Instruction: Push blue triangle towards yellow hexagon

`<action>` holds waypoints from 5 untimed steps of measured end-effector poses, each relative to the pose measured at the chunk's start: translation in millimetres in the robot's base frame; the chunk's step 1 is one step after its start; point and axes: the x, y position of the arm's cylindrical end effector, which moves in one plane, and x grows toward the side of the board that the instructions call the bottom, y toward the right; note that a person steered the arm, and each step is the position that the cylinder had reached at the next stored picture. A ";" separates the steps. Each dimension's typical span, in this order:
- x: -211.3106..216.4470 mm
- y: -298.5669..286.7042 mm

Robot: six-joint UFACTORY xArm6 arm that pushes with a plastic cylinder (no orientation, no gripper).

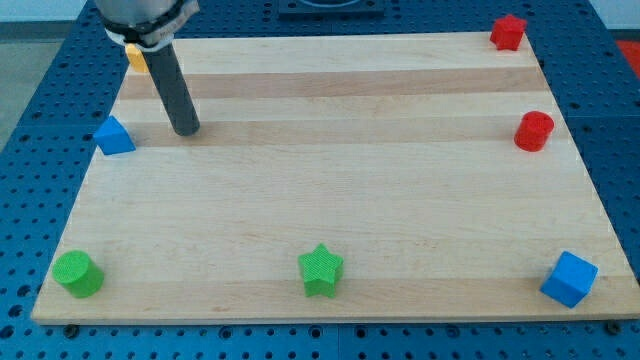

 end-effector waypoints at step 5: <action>65.4 -85.4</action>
